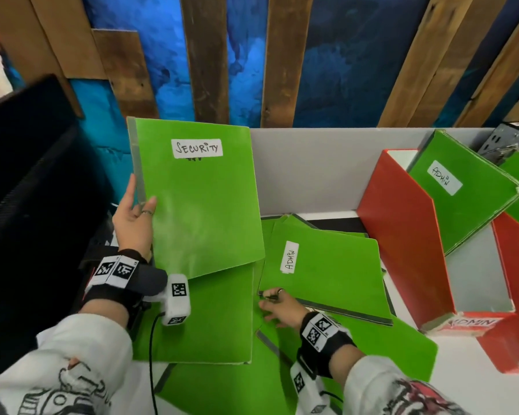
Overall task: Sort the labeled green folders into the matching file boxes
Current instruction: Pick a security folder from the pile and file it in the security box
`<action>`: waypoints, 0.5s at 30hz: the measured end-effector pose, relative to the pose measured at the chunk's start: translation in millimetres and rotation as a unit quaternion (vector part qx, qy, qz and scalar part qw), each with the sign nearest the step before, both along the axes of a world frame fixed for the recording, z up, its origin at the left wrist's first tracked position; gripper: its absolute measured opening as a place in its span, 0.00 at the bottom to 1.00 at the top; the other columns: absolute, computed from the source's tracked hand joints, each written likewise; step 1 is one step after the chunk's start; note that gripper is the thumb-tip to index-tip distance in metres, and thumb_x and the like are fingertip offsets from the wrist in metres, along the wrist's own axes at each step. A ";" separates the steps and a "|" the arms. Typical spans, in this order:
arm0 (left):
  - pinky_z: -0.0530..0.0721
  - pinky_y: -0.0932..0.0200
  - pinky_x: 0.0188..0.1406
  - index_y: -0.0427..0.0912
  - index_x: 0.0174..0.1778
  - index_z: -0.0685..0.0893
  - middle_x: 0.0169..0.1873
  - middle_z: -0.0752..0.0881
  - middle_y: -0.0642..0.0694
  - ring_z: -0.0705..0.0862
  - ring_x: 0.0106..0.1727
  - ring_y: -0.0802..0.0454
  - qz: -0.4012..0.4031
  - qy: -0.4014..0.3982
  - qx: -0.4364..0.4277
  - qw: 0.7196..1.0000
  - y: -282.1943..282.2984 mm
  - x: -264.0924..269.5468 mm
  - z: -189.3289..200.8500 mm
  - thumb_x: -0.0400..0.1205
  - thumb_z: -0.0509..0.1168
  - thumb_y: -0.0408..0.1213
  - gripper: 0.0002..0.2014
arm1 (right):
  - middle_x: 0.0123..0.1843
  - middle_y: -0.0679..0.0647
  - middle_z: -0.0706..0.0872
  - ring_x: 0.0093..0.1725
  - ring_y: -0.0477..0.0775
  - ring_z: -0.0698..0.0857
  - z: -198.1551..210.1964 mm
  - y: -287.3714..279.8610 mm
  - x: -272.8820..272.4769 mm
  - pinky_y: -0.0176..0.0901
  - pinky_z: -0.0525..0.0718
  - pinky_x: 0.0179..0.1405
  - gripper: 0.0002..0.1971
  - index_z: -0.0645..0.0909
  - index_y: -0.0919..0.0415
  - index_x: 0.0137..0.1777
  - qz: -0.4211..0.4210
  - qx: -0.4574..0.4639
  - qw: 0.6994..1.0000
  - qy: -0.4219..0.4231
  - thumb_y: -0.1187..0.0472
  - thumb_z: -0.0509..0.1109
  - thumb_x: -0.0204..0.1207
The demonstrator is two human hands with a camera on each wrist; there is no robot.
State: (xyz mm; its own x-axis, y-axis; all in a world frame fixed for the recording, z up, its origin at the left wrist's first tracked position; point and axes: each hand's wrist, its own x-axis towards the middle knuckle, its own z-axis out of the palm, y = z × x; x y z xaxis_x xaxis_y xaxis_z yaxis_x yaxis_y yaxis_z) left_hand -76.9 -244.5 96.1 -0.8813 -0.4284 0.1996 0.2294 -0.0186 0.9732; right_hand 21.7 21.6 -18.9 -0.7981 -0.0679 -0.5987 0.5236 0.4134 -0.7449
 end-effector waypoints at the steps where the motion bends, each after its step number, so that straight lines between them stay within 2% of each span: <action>1: 0.73 0.46 0.71 0.59 0.75 0.69 0.39 0.72 0.46 0.69 0.41 0.50 -0.007 -0.006 -0.001 1.000 -2.6 -0.5 0.2 0.81 0.64 0.28 0.30 | 0.56 0.52 0.80 0.47 0.49 0.81 -3.1 -7.2 -3.2 0.35 0.82 0.36 0.17 0.69 0.57 0.64 -0.023 0.001 1.000 0.008 0.56 0.67 0.79; 2: 0.73 0.43 0.71 0.66 0.72 0.71 0.42 0.74 0.46 0.70 0.45 0.49 -0.011 -0.008 -0.002 1.000 -6.5 -1.0 -0.4 0.80 0.65 0.30 0.30 | 0.53 0.51 0.79 0.48 0.50 0.81 -5.3 -15.4 -7.6 0.40 0.84 0.43 0.18 0.69 0.57 0.61 -0.047 0.003 0.999 0.015 0.56 0.71 0.76; 3: 0.73 0.38 0.70 0.73 0.68 0.72 0.45 0.74 0.47 0.71 0.47 0.48 -0.011 -0.012 -0.009 1.000 -10.0 -1.3 -1.3 0.79 0.65 0.31 0.30 | 0.53 0.52 0.79 0.51 0.51 0.80 -7.3 -21.8 -12.2 0.46 0.84 0.56 0.20 0.69 0.58 0.59 -0.069 0.008 0.997 0.015 0.55 0.73 0.74; 4: 0.73 0.35 0.70 0.79 0.63 0.73 0.48 0.75 0.46 0.72 0.48 0.48 -0.010 -0.012 -0.014 1.000 -9.7 -1.5 -1.3 0.79 0.65 0.32 0.31 | 0.56 0.53 0.79 0.57 0.54 0.79 -7.8 -24.4 -15.1 0.49 0.80 0.66 0.23 0.70 0.60 0.60 -0.083 0.019 0.996 0.006 0.54 0.75 0.71; 6: 0.75 0.35 0.69 0.81 0.61 0.73 0.53 0.77 0.45 0.76 0.49 0.47 -0.002 -0.007 -0.025 1.000 -11.2 -0.7 0.7 0.79 0.64 0.31 0.32 | 0.67 0.58 0.77 0.68 0.58 0.77 -5.6 -30.4 -20.5 0.50 0.74 0.73 0.34 0.68 0.64 0.70 -0.087 0.050 0.995 -0.020 0.51 0.76 0.69; 8: 0.75 0.36 0.70 0.80 0.63 0.71 0.52 0.77 0.45 0.77 0.49 0.47 0.002 -0.002 -0.031 1.000 -12.7 2.5 7.5 0.80 0.63 0.30 0.32 | 0.75 0.61 0.72 0.74 0.60 0.72 -3.8 -39.3 -24.5 0.50 0.71 0.75 0.41 0.61 0.67 0.76 -0.081 0.071 0.993 -0.038 0.52 0.76 0.70; 10: 0.75 0.40 0.72 0.74 0.66 0.70 0.61 0.81 0.42 0.82 0.59 0.45 0.010 0.020 -0.038 0.999 -13.3 5.1 14.6 0.81 0.62 0.27 0.32 | 0.78 0.62 0.69 0.77 0.61 0.70 -4.5 -45.6 -25.9 0.50 0.70 0.76 0.43 0.57 0.69 0.79 -0.073 0.087 0.992 -0.047 0.54 0.76 0.71; 11: 0.75 0.42 0.72 0.72 0.67 0.69 0.66 0.81 0.38 0.81 0.65 0.44 0.012 0.034 -0.044 0.998 -14.4 6.1 18.9 0.81 0.62 0.26 0.32 | 0.78 0.62 0.69 0.77 0.61 0.70 -5.1 -48.8 -25.5 0.50 0.70 0.76 0.42 0.58 0.69 0.79 -0.069 0.091 0.992 -0.049 0.56 0.76 0.71; 13: 0.76 0.41 0.72 0.73 0.66 0.69 0.68 0.80 0.35 0.80 0.69 0.42 0.015 0.049 -0.054 0.997 -16.6 5.7 26.7 0.81 0.62 0.27 0.32 | 0.74 0.62 0.74 0.73 0.61 0.75 -6.4 -52.3 -23.6 0.51 0.73 0.74 0.35 0.63 0.68 0.76 -0.064 0.083 0.993 -0.050 0.60 0.75 0.72; 15: 0.77 0.40 0.70 0.71 0.69 0.68 0.66 0.81 0.32 0.81 0.65 0.41 0.021 0.062 -0.062 0.996 -19.8 2.8 31.0 0.81 0.62 0.28 0.31 | 0.66 0.62 0.78 0.60 0.60 0.81 -4.8 -50.4 -20.7 0.55 0.81 0.65 0.31 0.65 0.64 0.74 -0.066 0.032 0.995 -0.064 0.65 0.73 0.73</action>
